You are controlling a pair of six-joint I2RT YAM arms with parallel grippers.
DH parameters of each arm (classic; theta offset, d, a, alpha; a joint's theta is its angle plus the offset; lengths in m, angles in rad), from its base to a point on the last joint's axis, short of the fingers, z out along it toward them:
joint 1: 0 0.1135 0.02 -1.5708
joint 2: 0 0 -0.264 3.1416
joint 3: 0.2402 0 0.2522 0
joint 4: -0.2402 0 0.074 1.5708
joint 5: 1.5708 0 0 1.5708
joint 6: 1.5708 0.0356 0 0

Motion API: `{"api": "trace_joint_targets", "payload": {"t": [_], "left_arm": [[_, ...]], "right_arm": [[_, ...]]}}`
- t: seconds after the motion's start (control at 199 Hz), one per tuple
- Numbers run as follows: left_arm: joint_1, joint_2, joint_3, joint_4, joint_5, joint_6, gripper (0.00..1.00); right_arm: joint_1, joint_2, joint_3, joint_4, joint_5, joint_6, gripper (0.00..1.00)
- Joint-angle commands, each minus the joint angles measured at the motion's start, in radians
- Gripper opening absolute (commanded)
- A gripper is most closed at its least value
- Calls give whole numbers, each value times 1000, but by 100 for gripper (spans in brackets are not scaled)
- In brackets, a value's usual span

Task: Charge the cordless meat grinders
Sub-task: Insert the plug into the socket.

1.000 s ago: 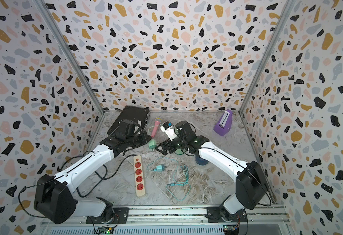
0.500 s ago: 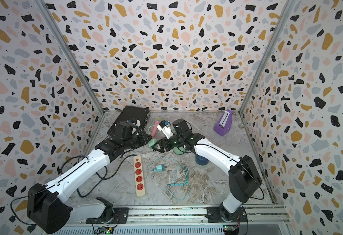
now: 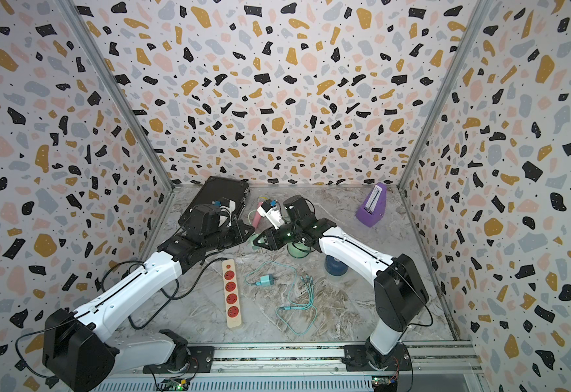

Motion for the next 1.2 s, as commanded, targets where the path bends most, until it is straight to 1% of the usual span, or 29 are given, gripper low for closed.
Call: {"api": "trace_joint_targets", "payload": {"t": [0.0,0.07,0.08,0.115,0.206,0.276,0.361,0.436,0.481,0.572,0.647,0.742,0.822,0.923,1.048,1.198], "left_arm": [[-5,-50,-6,45,65,72,3],[3,-73,-4,18,99,129,13],[5,-76,-5,17,110,139,18],[17,-87,-10,12,148,166,29],[69,-113,-26,9,290,231,51],[123,-128,-41,4,405,277,60],[183,-137,-54,-26,534,341,64],[210,-138,-56,-76,612,421,65],[215,-138,-62,-77,662,442,66],[216,-133,-91,29,782,393,65],[216,-126,-113,117,842,354,64],[216,-117,-136,156,875,338,60],[216,-116,-144,166,881,339,54],[216,-111,-143,185,891,323,47],[216,-109,-162,245,906,281,42],[216,-106,-179,281,931,252,31]], "right_arm": [[-5,-6,38,-14,-43,-11,23],[-16,-14,24,-7,-88,-26,19],[-19,-15,22,-5,-95,-27,19],[-25,-20,13,5,-132,-37,18],[-36,-35,-2,10,-216,-67,16],[-43,-46,-7,-5,-258,-98,15],[-52,-58,-10,-26,-298,-124,15],[-60,-64,-10,-26,-347,-128,14],[-61,-67,-10,-22,-374,-129,14],[-61,-71,-5,-16,-427,-128,14],[-61,-71,2,-12,-460,-119,14],[-61,-74,0,18,-493,-95,14],[-61,-76,0,39,-519,-74,14],[-61,-76,0,43,-530,-70,14],[-61,-66,4,50,-537,-58,14],[-61,-53,10,64,-546,-34,14]]}}
